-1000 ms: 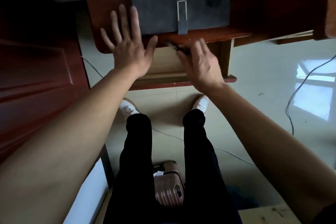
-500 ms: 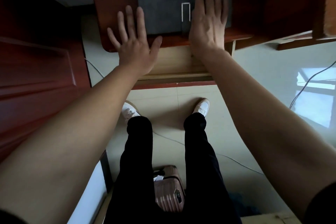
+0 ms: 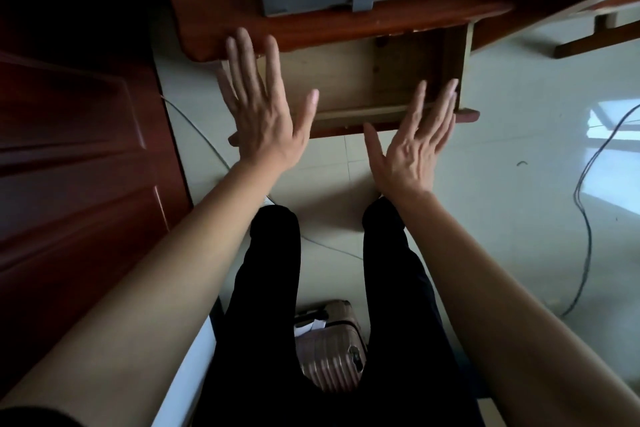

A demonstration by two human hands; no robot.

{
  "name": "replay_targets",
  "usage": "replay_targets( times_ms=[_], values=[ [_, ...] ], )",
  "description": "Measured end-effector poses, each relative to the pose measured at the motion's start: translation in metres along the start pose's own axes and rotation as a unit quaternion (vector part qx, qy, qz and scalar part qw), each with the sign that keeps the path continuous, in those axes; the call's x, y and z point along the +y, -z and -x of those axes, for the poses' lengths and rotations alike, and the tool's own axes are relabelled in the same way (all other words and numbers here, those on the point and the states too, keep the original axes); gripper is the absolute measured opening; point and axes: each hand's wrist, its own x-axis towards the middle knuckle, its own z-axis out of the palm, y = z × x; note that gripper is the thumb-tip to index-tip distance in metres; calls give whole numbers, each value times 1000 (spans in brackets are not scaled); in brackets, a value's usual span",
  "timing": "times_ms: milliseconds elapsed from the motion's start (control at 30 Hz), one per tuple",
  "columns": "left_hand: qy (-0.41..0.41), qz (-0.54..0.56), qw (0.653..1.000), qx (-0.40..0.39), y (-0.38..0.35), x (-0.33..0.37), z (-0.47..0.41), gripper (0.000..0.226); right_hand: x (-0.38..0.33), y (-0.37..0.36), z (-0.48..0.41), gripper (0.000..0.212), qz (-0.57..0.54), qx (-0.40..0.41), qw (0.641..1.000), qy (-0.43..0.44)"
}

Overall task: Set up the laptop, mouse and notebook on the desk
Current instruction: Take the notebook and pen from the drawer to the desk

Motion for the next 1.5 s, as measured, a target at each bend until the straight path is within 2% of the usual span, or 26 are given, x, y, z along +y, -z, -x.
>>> replay_targets(
  times_ms=[100, 200, 300, 433, 500, 667, 867, 1033, 1200, 1333, 1400, 1500],
  values=[
    [-44, -23, 998, -32, -4, -8, 20, 99, 4, -4, 2, 96, -7, 9, 1000, -25],
    [-99, -79, 990, -63, -6, -16, 19, 121, 14, -1, -7, 109, 4, -16, 999, 37],
    [-143, -123, 979, -76, -6, -20, 5, 129, 25, 5, -23, 118, 52, -46, 992, 104],
    [-167, -119, 976, -77, 1, -16, -1, 128, 26, 23, -49, 114, 89, -8, 987, 133],
    [-149, -107, 980, -73, 6, -12, -2, 123, 24, 34, -55, 114, 85, -1, 985, 151],
    [-84, -105, 989, -55, 21, 1, -33, 115, 10, 56, -85, 117, 61, 31, 995, 73],
    [-49, -138, 988, -45, 24, 4, -70, 118, -7, 64, -130, 125, 57, 21, 997, 52],
    [-63, -164, 984, -18, 21, 9, -90, 112, -18, 62, -154, 117, 44, 28, 998, 44],
    [-78, -128, 988, -40, 17, 7, -82, 102, -15, 57, -149, 118, 58, 0, 997, 53],
    [-61, -44, 996, -40, 32, 9, -98, 127, -19, 67, -152, 116, -24, -49, 997, 60],
    [-51, -4, 999, -15, 40, 12, -120, 119, -23, 74, -155, 110, -98, -61, 992, 47],
    [-23, -6, 1000, -1, 48, 17, -168, 103, -32, 83, -160, 81, -158, -33, 987, 18]
  ],
)
